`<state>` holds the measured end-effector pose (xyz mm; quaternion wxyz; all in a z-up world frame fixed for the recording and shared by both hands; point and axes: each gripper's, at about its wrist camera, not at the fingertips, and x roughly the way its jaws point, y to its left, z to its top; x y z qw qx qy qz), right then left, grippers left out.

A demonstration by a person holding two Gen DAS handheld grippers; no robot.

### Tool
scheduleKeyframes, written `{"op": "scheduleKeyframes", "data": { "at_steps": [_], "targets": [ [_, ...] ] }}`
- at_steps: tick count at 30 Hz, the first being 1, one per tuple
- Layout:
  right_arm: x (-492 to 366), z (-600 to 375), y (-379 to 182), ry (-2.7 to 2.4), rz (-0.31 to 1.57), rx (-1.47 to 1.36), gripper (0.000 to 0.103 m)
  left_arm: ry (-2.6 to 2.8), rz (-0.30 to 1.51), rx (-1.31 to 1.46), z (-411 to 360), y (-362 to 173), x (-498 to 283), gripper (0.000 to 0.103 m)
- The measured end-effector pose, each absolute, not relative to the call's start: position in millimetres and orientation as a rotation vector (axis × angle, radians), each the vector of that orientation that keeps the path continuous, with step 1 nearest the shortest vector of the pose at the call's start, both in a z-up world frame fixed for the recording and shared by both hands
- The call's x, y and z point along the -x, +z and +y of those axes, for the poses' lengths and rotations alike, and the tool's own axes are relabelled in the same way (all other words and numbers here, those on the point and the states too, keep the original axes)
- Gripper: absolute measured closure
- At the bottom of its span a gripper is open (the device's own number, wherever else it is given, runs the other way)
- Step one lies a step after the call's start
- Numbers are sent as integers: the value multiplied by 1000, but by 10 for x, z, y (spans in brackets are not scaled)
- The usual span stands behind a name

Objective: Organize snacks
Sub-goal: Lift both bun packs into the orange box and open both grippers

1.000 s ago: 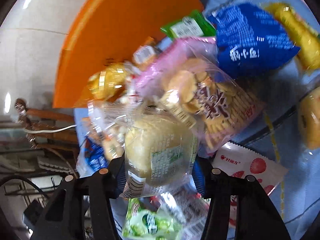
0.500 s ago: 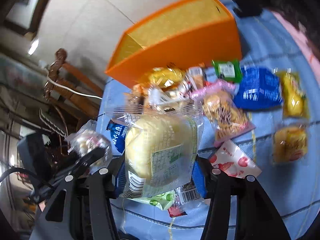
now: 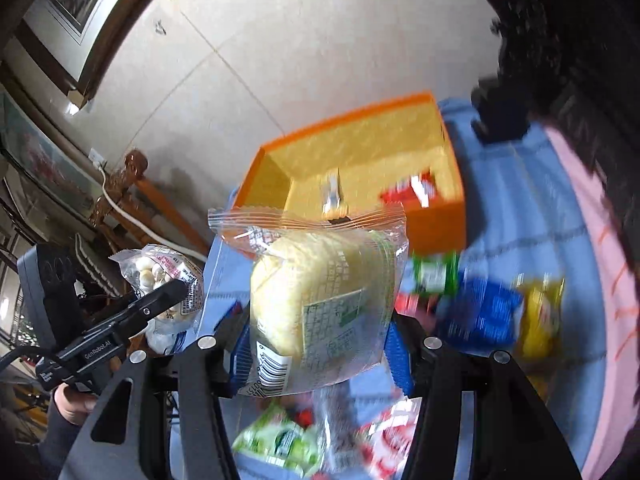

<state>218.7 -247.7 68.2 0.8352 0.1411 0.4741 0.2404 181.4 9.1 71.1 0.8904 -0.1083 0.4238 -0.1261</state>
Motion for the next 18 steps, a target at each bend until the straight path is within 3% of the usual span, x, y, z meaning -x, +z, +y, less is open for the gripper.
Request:
{"op": "scheduleKeyframes", "data": {
  "at_steps": [15, 17, 18],
  "targets": [
    [-3549, -2027, 496, 413, 968, -126, 47, -152, 939, 211, 32, 490, -3363, 59],
    [-3617, -1981, 459, 404, 971, -112, 45, -130, 949, 212, 46, 444, -3447, 52],
    [-3625, -1978, 450, 397, 971, -111, 43, -113, 951, 219, 66, 431, -3459, 32]
  ]
}}
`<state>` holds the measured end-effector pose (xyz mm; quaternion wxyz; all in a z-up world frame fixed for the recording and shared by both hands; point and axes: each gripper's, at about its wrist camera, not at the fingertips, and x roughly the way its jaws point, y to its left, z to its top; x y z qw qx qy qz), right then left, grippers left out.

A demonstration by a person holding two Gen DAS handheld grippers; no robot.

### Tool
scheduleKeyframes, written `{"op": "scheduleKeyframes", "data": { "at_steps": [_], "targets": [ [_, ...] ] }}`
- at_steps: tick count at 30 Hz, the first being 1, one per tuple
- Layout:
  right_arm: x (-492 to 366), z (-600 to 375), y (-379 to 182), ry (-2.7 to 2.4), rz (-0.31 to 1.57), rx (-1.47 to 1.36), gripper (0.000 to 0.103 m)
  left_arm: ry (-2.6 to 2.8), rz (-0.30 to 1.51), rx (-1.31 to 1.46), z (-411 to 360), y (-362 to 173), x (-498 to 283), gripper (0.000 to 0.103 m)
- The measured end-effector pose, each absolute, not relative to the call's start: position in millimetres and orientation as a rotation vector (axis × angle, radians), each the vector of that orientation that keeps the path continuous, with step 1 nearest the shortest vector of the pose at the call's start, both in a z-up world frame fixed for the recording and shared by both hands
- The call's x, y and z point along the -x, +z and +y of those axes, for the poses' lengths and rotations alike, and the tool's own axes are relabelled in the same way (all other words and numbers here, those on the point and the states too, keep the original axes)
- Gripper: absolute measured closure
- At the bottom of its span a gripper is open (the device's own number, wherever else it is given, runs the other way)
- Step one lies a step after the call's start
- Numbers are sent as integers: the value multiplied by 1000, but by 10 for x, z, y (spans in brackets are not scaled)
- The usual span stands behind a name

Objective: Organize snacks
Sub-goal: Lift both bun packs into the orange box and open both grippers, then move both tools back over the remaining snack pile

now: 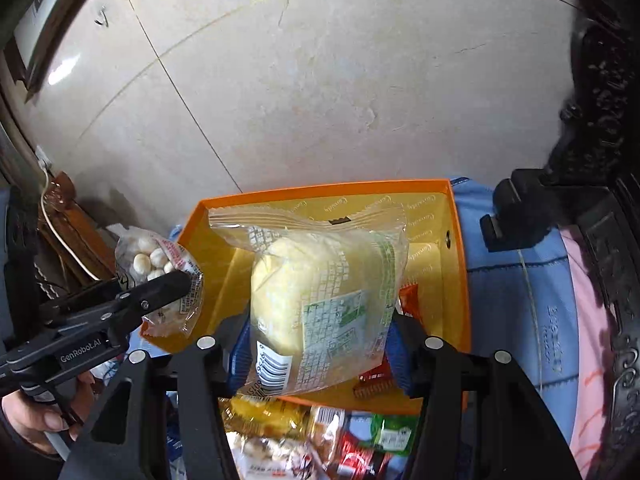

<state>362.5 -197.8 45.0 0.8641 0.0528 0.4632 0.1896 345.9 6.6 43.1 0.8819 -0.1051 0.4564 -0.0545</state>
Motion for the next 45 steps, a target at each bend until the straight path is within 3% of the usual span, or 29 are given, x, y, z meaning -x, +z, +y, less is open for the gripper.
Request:
{"op": "scheduleKeyframes", "data": {
  "at_steps": [1, 2, 9, 19, 26, 45],
  "targets": [
    [-3630, -1993, 451, 388, 965, -117, 40, -89, 947, 227, 88, 432, -3468, 11],
    [-3620, -2017, 453, 382, 957, -125, 39, -58, 916, 247, 129, 460, -3449, 8],
    [-3327, -2165, 490, 381, 954, -158, 37, -74, 891, 316, 232, 533, -3240, 7],
    [-2452, -2507, 470, 335, 995, -204, 24, -107, 897, 281, 141, 673, -2513, 7],
    [-1861, -2637, 341, 320, 1052, -243, 20, -124, 921, 306, 103, 629, -1951, 7],
    [-1005, -2829, 18, 334, 1172, -340, 19, -104, 1111, 311, 50, -158, -888, 7]
  ]
}}
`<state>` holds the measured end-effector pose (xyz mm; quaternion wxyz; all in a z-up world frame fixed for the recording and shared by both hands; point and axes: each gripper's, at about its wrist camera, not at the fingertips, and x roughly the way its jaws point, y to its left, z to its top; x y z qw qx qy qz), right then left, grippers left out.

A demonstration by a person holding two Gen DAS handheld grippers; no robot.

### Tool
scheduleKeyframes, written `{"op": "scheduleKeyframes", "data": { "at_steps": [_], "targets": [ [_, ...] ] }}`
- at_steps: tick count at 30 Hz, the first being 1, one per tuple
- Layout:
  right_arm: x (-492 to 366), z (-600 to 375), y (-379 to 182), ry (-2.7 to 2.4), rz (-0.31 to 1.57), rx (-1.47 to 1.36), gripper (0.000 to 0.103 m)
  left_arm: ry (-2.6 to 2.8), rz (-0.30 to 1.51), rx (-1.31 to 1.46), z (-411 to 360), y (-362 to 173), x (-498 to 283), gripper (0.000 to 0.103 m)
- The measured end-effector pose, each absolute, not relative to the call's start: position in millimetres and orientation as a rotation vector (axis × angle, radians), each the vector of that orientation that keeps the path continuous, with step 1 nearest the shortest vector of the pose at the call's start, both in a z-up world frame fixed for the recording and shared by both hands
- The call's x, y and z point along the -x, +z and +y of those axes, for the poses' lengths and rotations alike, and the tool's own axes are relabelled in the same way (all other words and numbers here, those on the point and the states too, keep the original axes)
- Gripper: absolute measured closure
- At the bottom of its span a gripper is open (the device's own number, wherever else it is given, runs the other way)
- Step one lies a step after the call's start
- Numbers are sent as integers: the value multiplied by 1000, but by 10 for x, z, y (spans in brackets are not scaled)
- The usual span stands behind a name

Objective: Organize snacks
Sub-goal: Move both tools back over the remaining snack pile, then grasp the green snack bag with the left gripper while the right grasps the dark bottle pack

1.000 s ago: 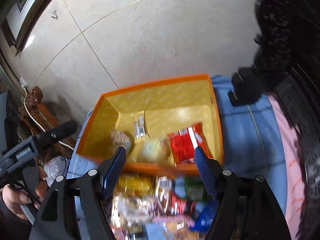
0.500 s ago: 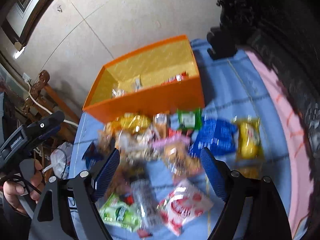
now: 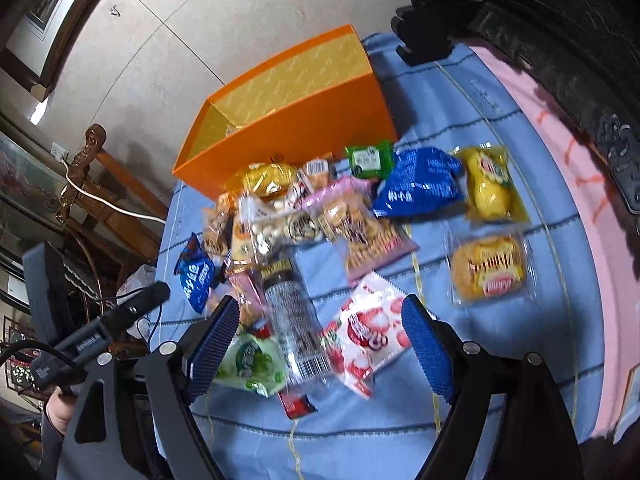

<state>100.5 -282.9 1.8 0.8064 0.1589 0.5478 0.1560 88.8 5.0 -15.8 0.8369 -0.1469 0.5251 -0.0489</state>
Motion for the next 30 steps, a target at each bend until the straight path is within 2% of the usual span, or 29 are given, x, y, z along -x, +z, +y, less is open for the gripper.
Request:
{"op": "scheduleKeyframes", "data": {
  "at_steps": [9, 12, 26, 27, 28, 30],
  "targets": [
    [-690, -2806, -203, 313, 1201, -236, 18, -115, 1191, 238, -28, -439, -608, 7],
    [-625, -2764, -231, 329, 1205, -200, 14, -123, 1220, 229, -71, -522, -558, 7],
    [-506, -2735, -336, 323, 1237, -158, 14, -184, 1314, 225, -413, -856, -522, 7],
    [-500, -2722, -339, 326, 1238, -149, 14, -188, 1319, 226, -434, -876, -531, 10],
    [-497, -2714, -346, 329, 1241, -146, 14, -194, 1324, 229, -452, -894, -541, 25],
    [-500, -2716, -361, 331, 1246, -147, 14, -225, 1357, 248, -495, -962, -569, 37]
  ]
}}
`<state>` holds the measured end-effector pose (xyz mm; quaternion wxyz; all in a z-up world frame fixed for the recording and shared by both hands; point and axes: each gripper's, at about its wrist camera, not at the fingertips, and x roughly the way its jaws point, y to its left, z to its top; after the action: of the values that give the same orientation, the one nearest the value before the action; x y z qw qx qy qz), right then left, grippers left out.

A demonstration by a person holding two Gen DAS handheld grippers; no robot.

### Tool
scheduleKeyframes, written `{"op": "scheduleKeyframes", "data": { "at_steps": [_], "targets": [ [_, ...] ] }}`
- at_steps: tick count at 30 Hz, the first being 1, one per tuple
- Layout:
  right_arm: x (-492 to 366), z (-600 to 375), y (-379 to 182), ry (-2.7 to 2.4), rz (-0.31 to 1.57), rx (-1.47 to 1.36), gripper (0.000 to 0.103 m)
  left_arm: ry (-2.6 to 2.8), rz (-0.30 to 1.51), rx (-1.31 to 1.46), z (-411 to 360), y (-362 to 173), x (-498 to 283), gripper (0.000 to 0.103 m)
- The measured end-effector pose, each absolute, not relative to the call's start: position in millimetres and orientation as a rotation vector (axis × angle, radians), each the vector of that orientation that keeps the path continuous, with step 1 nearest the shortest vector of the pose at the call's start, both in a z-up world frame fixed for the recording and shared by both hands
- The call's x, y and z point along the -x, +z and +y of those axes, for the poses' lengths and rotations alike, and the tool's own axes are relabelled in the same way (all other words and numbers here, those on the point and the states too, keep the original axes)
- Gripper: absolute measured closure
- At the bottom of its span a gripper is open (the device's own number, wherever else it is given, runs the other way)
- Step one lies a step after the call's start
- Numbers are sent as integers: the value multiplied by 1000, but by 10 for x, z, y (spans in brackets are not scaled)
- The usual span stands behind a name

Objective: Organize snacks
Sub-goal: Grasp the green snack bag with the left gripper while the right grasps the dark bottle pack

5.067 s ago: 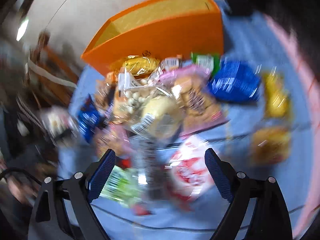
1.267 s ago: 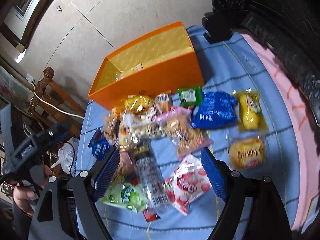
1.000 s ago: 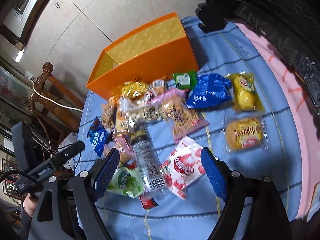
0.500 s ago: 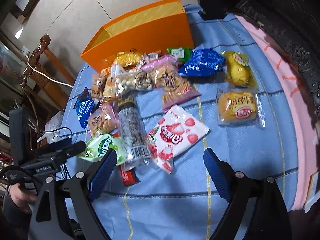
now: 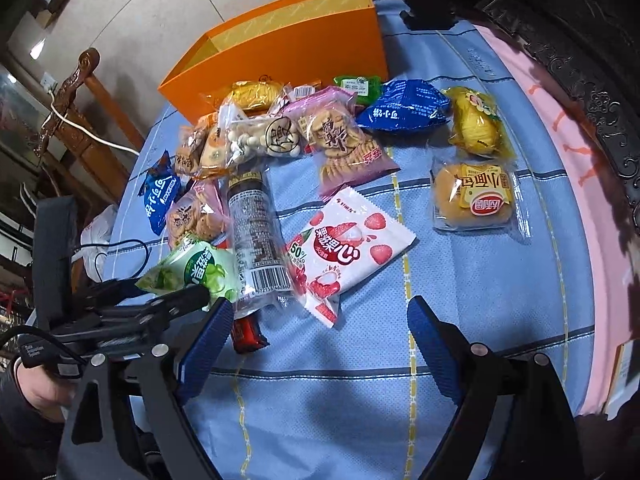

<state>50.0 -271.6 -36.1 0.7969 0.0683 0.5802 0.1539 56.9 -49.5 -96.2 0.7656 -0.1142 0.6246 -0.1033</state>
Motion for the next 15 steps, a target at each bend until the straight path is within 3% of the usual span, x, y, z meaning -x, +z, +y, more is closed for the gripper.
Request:
{"op": "scheduleKeyframes", "data": {
  "at_steps": [5, 6, 7, 9, 15],
  "targets": [
    [-540, -2730, -385, 325, 1254, -150, 14, -205, 1385, 260, -530, -1080, -605, 42],
    [-550, -2726, -392, 325, 1257, -146, 14, -210, 1391, 265, -538, -1101, -611, 53],
    [-551, -2720, -397, 324, 1258, -143, 14, -226, 1397, 275, -556, -1123, -617, 75],
    [-558, -2694, -409, 327, 1259, -127, 14, -264, 1400, 263, -599, -1138, -612, 87],
    [-600, -2452, -382, 351, 1221, 14, 14, -286, 1345, 252, -461, -942, -527, 95]
  ]
}}
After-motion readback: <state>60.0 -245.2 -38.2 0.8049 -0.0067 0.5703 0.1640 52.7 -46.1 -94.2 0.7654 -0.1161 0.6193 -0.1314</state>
